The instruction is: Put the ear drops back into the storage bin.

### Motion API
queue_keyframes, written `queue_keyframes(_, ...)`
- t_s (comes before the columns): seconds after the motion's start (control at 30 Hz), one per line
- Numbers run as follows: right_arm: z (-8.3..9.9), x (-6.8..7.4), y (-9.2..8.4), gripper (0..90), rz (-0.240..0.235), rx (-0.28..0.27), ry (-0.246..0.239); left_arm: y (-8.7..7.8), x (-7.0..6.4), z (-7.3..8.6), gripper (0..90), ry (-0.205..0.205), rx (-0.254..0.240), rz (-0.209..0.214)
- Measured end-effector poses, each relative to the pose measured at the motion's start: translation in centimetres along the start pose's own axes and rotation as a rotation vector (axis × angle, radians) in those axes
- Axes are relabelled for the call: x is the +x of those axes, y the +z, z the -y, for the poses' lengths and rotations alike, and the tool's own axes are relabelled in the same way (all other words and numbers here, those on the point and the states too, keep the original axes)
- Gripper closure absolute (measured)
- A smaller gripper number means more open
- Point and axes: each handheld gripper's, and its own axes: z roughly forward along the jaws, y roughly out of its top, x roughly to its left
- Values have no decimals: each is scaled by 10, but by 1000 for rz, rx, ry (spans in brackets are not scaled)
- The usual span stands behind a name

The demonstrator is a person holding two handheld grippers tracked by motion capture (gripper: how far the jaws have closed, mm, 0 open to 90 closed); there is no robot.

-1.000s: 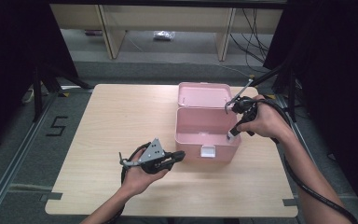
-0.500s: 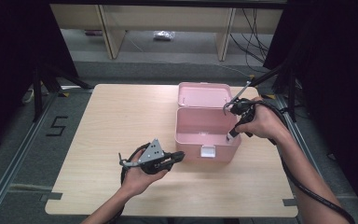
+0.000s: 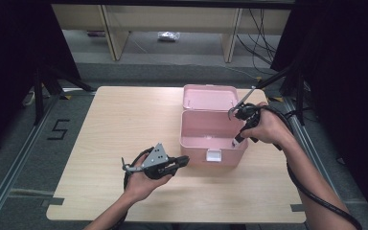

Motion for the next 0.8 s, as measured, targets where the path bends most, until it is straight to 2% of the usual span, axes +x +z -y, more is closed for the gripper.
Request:
queue_keyframes(0.1,0,-1,3,722,3,6,-15,0,0,0,849,0,-3,2)
queue_keyframes(0.2,-2,0,4,722,-3,20,6,0,0,0,849,-4,2,-3)
queue_keyframes(0.3,-2,-1,6,722,2,19,-9,0,0,1,848,-1,3,-2)
queue_keyframes(0.8,-1,-4,15,722,-3,19,37,0,0,2,848,-9,3,-2)
